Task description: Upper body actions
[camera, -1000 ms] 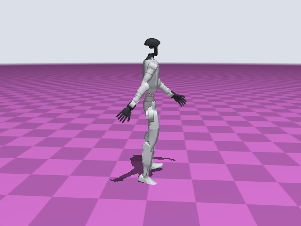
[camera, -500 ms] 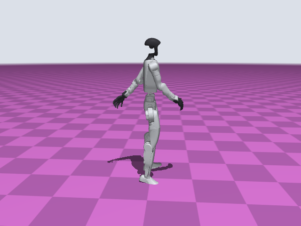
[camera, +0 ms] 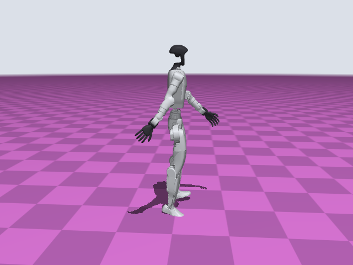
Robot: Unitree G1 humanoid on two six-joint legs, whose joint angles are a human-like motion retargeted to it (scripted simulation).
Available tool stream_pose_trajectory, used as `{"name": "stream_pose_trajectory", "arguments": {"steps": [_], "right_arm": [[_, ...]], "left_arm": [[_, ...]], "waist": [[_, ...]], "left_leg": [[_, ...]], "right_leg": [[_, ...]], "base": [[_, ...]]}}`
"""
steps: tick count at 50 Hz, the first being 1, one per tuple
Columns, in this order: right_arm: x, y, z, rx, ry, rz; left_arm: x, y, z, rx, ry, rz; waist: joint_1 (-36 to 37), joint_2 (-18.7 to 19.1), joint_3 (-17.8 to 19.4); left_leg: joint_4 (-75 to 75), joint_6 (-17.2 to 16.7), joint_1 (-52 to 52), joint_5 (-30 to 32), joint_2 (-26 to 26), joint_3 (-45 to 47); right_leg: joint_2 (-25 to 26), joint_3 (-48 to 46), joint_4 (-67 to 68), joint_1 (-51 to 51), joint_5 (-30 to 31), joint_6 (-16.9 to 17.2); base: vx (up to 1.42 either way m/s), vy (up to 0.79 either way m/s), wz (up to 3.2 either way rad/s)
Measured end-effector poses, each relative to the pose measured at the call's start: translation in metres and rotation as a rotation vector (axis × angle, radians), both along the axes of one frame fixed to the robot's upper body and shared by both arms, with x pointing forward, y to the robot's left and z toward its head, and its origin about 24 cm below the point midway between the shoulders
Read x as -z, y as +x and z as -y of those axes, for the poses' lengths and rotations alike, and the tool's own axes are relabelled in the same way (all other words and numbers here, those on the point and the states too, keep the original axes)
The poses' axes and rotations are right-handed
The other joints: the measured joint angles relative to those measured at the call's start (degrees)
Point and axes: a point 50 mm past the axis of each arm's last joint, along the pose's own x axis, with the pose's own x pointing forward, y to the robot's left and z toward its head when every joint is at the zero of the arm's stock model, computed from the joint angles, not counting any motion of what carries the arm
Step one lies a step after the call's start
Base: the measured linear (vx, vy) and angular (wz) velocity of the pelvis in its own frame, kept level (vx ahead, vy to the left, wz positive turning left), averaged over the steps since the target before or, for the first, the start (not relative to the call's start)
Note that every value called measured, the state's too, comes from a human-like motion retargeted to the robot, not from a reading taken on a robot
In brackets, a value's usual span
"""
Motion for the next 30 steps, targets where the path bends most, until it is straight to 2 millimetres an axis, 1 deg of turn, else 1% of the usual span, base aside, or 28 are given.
{"name": "stream_pose_trajectory", "arguments": {"steps": [2,5,7,8,10,11,12,13,14,16,17,18,19,20,21,22,23,25,27,28,30], "right_arm": [[-0.006,-0.008,0.002,0.02,-0.061,-0.013],[-0.004,-0.004,0.002,-0.021,-0.098,-0.01],[0.012,0.025,0.0,-0.121,-0.071,0.066],[0.02,0.042,-0.002,-0.173,-0.041,0.106],[0.037,0.084,-0.008,-0.291,0.046,0.192],[0.047,0.114,-0.014,-0.362,0.113,0.251],[0.054,0.142,-0.021,-0.43,0.176,0.306],[0.059,0.167,-0.029,-0.488,0.237,0.357],[0.064,0.196,-0.041,-0.551,0.308,0.421],[0.066,0.261,-0.074,-0.692,0.458,0.582],[0.063,0.293,-0.093,-0.764,0.525,0.675],[0.056,0.323,-0.111,-0.828,0.582,0.772],[0.046,0.354,-0.131,-0.893,0.638,0.881],[0.031,0.383,-0.153,-0.96,0.694,0.994],[0.017,0.402,-0.168,-1.004,0.738,1.079],[0.004,0.418,-0.181,-1.044,0.78,1.156],[-0.007,0.429,-0.191,-1.073,0.814,1.216],[-0.036,0.451,-0.214,-1.161,0.913,1.385],[-0.051,0.456,-0.223,-1.219,0.973,1.481],[-0.052,0.455,-0.225,-1.236,0.99,1.505],[-0.044,0.445,-0.222,-1.241,1.0,1.489]], "left_arm": [[-0.001,-0.001,-0.004,-0.01,0.078,0.041],[0.018,-0.023,-0.007,-0.004,0.116,-0.029],[0.049,-0.066,-0.014,0.008,0.103,-0.211],[0.063,-0.091,-0.017,0.002,0.094,-0.31],[0.088,-0.148,-0.026,-0.045,0.073,-0.523],[0.098,-0.185,-0.031,-0.104,0.064,-0.646],[0.104,-0.22,-0.034,-0.165,0.055,-0.756],[0.107,-0.249,-0.037,-0.228,0.048,-0.842],[0.108,-0.283,-0.038,-0.304,0.039,-0.941],[0.1,-0.355,-0.036,-0.472,0.015,-1.154],[0.092,-0.389,-0.032,-0.552,0.0,-1.257],[0.083,-0.42,-0.027,-0.623,-0.016,-1.349],[0.072,-0.45,-0.021,-0.69,-0.035,-1.433],[0.059,-0.478,-0.015,-0.757,-0.055,-1.512],[0.05,-0.496,-0.011,-0.792,-0.073,-1.553],[0.041,-0.511,-0.007,-0.821,-0.088,-1.587],[0.035,-0.52,-0.005,-0.838,-0.099,-1.61],[0.022,-0.538,-0.002,-0.873,-0.105,-1.667],[0.019,-0.541,-0.004,-0.896,-0.093,-1.687],[0.02,-0.54,-0.005,-0.905,-0.09,-1.686],[0.029,-0.527,-0.01,-0.907,-0.092,-1.65]], "waist": [[0.37,0.23,0.04],[0.81,0.58,-0.35],[0.6,0.9,-1.06],[0.45,1.05,-1.42],[0.33,1.39,-1.94],[0.32,1.59,-2.07],[0.29,1.77,-2.16],[0.25,1.93,-2.17],[0.28,2.14,-2.12],[0.45,2.55,-1.84],[0.53,2.7,-1.65],[0.5,2.79,-1.49],[0.38,2.84,-1.44],[0.22,2.88,-1.45],[0.14,2.88,-1.5],[0.05,2.87,-1.53],[-0.06,2.83,-1.52],[-0.36,2.79,-1.36],[-0.71,2.62,-1.4],[-0.93,2.52,-1.56],[-1.39,2.25,-1.94]], "left_leg": [[0.07,-0.04,0.04,-0.04,-0.1,-0.17],[0.08,-0.07,0.01,-0.07,-0.25,-0.5],[0.02,-0.2,-0.33,-0.03,-0.32,-1.09],[-0.12,-0.2,-0.36,0.01,-0.35,-1.11],[-0.5,-0.19,-0.12,0.13,-0.27,-0.34],[-0.69,-0.28,0.13,0.16,-0.16,0.28],[-0.85,-0.36,0.38,0.18,-0.04,0.87],[-0.95,-0.45,0.61,0.16,0.06,1.38],[-1.05,-0.53,0.89,0.12,0.18,1.91],[-1.24,-0.7,1.46,0.01,0.44,3.09],[-1.34,-0.79,1.69,-0.03,0.55,3.7],[-1.47,-0.88,1.89,-0.06,0.62,4.24],[-1.56,-0.99,2.01,-0.07,0.71,4.64],[-1.65,-1.12,2.08,-0.06,0.81,4.96],[-1.68,-1.2,2.04,-0.04,0.88,5.1],[-1.71,-1.27,2.0,-0.01,0.93,5.19],[-1.73,-1.3,1.95,0.03,0.95,5.19],[-1.73,-1.36,1.82,0.16,1.0,4.99],[-1.68,-1.37,1.63,0.28,1.02,4.69],[-1.62,-1.37,1.55,0.32,1.04,4.56],[-1.59,-1.32,1.41,0.39,0.97,4.3]], "right_leg": [[-0.08,-0.12,0.02,0.16,-0.1,0.0],[-0.14,-0.34,-0.04,0.33,-0.26,-0.01],[-0.28,-0.63,0.04,0.1,-0.46,0.07],[-0.27,-0.63,0.08,-0.03,-0.51,0.09],[-0.17,-0.28,0.18,-0.3,-0.51,0.1],[-0.08,0.18,0.26,-0.53,-0.45,0.04],[0.0,0.67,0.36,-0.75,-0.4,-0.02],[0.09,1.22,0.48,-0.99,-0.34,-0.09],[0.19,1.96,0.63,-1.27,-0.25,-0.14],[0.43,3.63,0.95,-1.93,-0.03,-0.23],[0.56,4.4,1.09,-2.27,0.06,-0.27],[0.65,5.04,1.2,-2.56,0.12,-0.3],[0.75,5.66,1.31,-2.85,0.14,-0.31],[0.83,6.26,1.43,-3.16,0.15,-0.3],[0.88,6.72,1.52,-3.37,0.13,-0.26],[0.91,7.09,1.6,-3.55,0.1,-0.22],[0.92,7.3,1.64,-3.63,0.07,-0.19],[0.96,7.52,1.69,-3.62,-0.04,-0.12],[0.93,7.29,1.68,-3.48,-0.17,-0.06],[0.92,7.12,1.64,-3.37,-0.21,-0.04],[0.87,6.71,1.59,-3.19,-0.28,-0.06]], "base": [[0.0,0.0,0.0],[0.01,0.01,0.09],[0.03,0.03,0.4],[0.03,0.03,0.33],[0.01,0.01,0.1],[0.0,0.0,0.0],[-0.01,0.01,-0.3],[-0.01,0.01,-0.41],[0.0,0.01,-0.52],[-0.02,0.0,-0.65],[-0.03,0.0,-0.59],[-0.03,0.0,-0.46],[-0.03,-0.01,-0.33],[-0.02,-0.02,-0.2],[0.0,0.0,0.0],[0.0,0.0,0.0],[0.0,0.0,0.0],[-0.02,-0.02,0.22],[-0.01,-0.03,0.27],[0.02,-0.02,0.25],[0.03,0.0,0.22]]}}
